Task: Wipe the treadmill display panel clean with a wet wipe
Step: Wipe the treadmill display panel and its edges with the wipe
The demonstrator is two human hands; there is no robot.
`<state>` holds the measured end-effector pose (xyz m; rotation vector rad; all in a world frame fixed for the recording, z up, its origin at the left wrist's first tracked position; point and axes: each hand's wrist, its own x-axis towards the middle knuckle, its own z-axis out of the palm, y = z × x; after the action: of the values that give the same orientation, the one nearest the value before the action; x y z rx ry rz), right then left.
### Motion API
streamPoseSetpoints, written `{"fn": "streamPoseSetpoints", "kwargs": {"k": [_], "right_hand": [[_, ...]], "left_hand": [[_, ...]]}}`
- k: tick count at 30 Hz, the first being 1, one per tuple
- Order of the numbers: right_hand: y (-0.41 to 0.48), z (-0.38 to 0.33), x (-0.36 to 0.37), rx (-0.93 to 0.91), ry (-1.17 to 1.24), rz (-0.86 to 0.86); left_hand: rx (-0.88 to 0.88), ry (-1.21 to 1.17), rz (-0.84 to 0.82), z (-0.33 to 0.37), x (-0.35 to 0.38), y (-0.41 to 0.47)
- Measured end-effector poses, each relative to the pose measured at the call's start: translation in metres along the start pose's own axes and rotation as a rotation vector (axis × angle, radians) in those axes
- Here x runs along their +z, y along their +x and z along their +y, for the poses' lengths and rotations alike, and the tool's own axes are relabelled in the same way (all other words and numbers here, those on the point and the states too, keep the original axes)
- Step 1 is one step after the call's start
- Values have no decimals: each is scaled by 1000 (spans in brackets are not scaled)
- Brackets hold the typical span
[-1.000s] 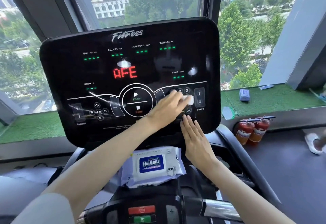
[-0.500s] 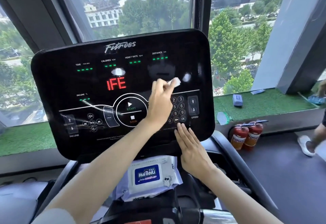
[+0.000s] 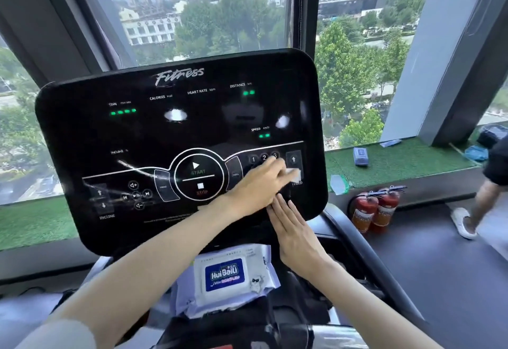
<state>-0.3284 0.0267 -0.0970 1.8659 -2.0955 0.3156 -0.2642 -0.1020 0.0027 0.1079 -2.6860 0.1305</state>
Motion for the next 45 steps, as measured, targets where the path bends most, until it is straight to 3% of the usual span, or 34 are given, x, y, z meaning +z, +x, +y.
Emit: {"fn": "streamPoseSetpoints", "kwargs": {"k": [2, 6, 7, 10, 12, 13, 16, 17, 18, 21, 23, 25, 28, 29, 33, 35, 38, 39, 43, 45], "right_hand": [[-1, -4, 1, 25, -15, 16], [-14, -12, 2, 84, -30, 39], [-18, -11, 3, 84, -35, 36], [-25, -5, -1, 88, -45, 21], [-27, -3, -6, 120, -32, 4], [-29, -3, -9, 138, -20, 5], [-35, -9, -10, 190, 22, 31], [-36, -11, -10, 209, 34, 35], [-36, -12, -10, 223, 47, 38], [-31, -12, -13, 247, 87, 76], [-29, -11, -16, 247, 101, 99], [-29, -10, -16, 240, 110, 119], [-29, -10, -13, 225, 118, 152], [-29, -10, -13, 217, 117, 158], [-26, -3, -16, 176, 136, 168], [-25, -1, -14, 169, 153, 199], [-23, 1, -12, 155, 171, 245], [-22, 2, -12, 148, 170, 257], [-22, 6, -11, 105, 166, 298], [-22, 7, -10, 84, 161, 314]], "left_hand": [[117, 52, -60, -9, -5, -2], [-268, -33, 186, -16, -13, 10], [-265, -28, 200, -11, -10, 9], [136, 138, 11, 6, 5, -2], [308, 267, 15, 0, -1, -5], [249, 272, 75, -7, -3, -2], [-244, 11, 239, -14, -13, 7], [-294, -26, 224, -10, -11, 7], [-238, -22, 159, -4, -7, 5], [220, 155, -96, 8, 10, -16], [360, 236, -167, 1, 6, -21], [260, 249, -121, -5, -2, -14], [-87, 108, 43, 1, -4, -10], [-87, 91, 28, 7, 0, -13], [276, 247, -177, 10, 4, -28], [193, 249, -115, -1, -7, -19], [-124, 131, 55, -7, -10, -12], [-146, 102, 47, -2, -8, -13], [177, 163, -224, -2, 9, -39], [220, 188, -196, -16, -1, -43]]}}
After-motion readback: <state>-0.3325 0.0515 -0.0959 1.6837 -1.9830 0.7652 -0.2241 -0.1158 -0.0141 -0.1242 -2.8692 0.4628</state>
